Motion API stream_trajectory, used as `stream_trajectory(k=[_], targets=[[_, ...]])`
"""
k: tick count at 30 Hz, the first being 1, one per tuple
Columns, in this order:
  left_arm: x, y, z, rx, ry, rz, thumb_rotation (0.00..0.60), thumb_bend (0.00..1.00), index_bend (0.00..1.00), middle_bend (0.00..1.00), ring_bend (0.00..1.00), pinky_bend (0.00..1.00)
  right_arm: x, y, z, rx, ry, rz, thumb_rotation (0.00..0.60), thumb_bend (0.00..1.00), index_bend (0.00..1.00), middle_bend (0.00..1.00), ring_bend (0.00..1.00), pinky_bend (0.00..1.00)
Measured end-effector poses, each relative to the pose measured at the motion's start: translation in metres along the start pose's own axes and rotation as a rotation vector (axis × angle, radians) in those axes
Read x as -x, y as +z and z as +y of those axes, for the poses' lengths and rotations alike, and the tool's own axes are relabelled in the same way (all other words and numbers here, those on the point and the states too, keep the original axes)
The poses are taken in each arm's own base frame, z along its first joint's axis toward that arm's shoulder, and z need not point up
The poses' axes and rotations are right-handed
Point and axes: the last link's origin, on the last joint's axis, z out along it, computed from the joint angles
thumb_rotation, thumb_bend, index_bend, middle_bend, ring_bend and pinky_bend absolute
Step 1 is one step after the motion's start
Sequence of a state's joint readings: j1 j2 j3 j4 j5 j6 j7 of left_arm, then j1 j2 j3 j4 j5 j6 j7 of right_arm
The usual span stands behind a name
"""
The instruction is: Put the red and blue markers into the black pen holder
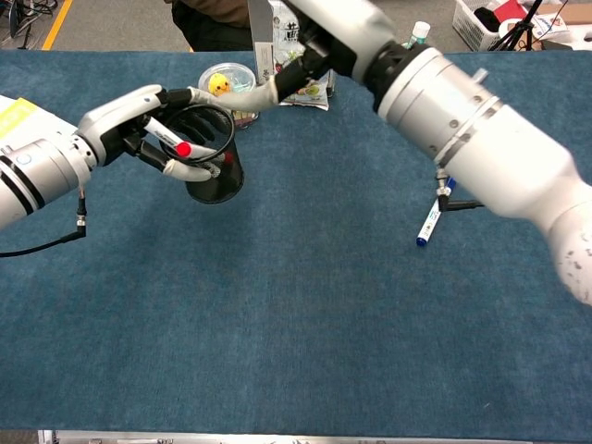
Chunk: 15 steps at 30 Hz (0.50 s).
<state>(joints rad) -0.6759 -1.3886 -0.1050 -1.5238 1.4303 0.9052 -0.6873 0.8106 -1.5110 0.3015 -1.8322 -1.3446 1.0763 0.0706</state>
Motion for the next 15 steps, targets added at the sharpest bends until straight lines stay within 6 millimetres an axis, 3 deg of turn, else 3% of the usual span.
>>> stream_trajectory(k=[6, 15], targets=[[-0.007, -0.011, -0.008, -0.017, 0.037, 0.0, 0.6, 0.12, 0.24, 0.3, 0.3, 0.28, -0.033, -0.042, 0.024, 0.044, -0.176, -0.025, 0.6, 0.2, 0.52, 0.35, 0.17, 0.05], [-0.008, -0.017, -0.013, -0.025, 0.053, -0.013, 0.6, 0.12, 0.24, 0.3, 0.3, 0.28, -0.05, -0.119, 0.06, 0.138, -0.385, -0.183, 0.6, 0.2, 0.56, 0.35, 0.17, 0.05]])
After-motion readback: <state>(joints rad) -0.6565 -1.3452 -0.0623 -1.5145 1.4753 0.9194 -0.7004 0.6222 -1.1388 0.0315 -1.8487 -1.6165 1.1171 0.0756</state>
